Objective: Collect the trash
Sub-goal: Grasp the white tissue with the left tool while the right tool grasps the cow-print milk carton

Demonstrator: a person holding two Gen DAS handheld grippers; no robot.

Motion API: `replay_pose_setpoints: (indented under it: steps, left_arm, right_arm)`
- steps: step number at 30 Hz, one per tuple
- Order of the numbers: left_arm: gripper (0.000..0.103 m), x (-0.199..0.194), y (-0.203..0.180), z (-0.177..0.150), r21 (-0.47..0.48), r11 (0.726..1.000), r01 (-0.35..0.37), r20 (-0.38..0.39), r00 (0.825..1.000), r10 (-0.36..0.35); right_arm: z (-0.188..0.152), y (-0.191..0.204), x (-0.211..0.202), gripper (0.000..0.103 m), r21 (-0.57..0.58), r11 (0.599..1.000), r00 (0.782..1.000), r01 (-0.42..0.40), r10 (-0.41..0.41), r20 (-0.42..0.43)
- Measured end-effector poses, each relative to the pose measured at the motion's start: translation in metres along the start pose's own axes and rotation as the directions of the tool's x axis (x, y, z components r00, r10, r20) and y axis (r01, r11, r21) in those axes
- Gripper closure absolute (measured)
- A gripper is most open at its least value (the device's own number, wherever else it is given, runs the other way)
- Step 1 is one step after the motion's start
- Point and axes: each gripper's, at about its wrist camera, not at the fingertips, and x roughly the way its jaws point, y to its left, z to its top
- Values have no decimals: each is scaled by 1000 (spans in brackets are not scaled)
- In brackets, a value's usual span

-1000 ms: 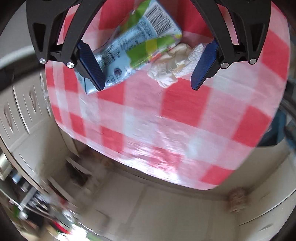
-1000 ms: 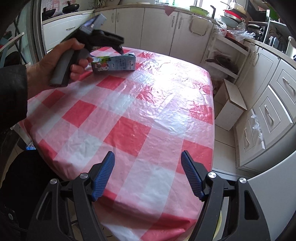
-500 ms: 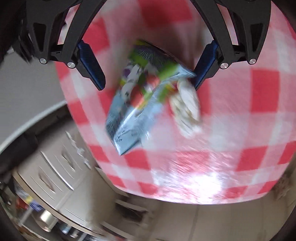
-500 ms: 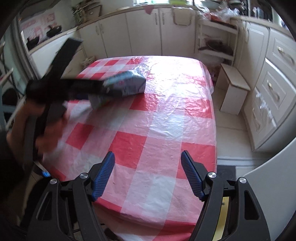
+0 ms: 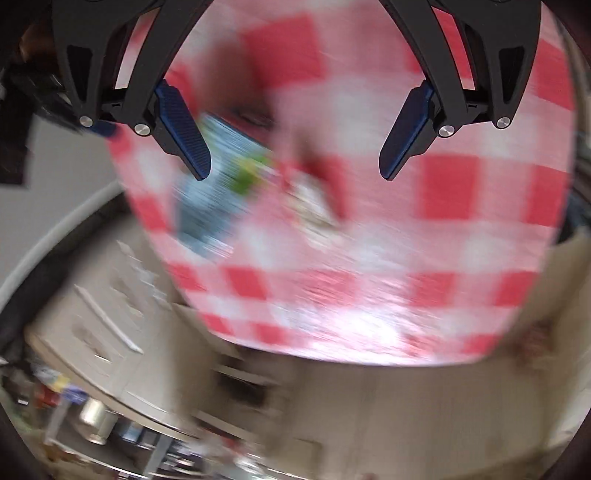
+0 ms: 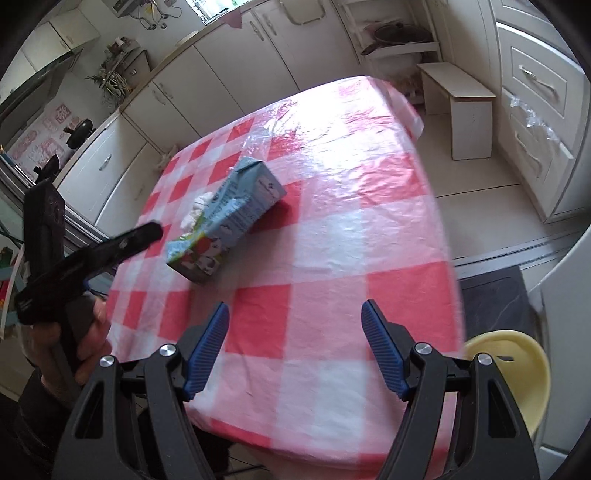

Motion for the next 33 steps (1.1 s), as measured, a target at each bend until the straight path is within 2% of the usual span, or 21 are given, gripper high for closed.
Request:
replay_pose_setpoints:
  steps: [3,6,8,9,11,12,13,17,23,24,27,33]
  left_arm:
    - [14,14,15,10,-60,995,-76,10,997,77]
    - [14,34,21,17,-93,991,-101,5,995,102]
    - [20,43,20,19,-96,990,-106,4,994,107]
    - [36,50,17,19,-88,990,-110,-4,994,110]
    - [60,56,11,19,-52,991,-124,0,992,124]
    - [77,57,10,20,-37,995,-97,-7,995,97]
    - [89,59,8,22,-31,997,-68,-14,998,68]
    - [95,47,11,17,6,997,-76,-2,997,76]
    - [96,23,36,-3,-27,998,-58,2,998,58]
    - [96,20,39,-6,-31,998,-55,1,998,55]
    - [96,10,46,-15,-46,998,-49,-1,999,49]
    - [96,-3,58,-27,-87,996,-37,-3,999,37]
  right_arm:
    - [4,19,8,32,-23,1000,1000,-16,16,10]
    - [9,33,16,32,-21,999,999,-27,28,17]
    - [12,37,24,32,-1,999,999,-33,33,14]
    - [13,39,29,32,10,999,999,-36,36,11]
    - [17,41,36,32,26,999,999,-39,38,8]
    - [18,42,40,32,34,999,999,-41,40,7]
    - [20,44,45,32,43,998,999,-43,43,4]
    - [24,41,52,32,71,996,998,-56,55,10]
    - [35,45,66,33,86,995,998,-53,50,35]
    - [37,47,68,44,81,995,998,-52,49,38]
    - [40,54,75,59,76,992,995,-98,95,37]
    - [37,81,59,71,-66,994,995,-84,87,47]
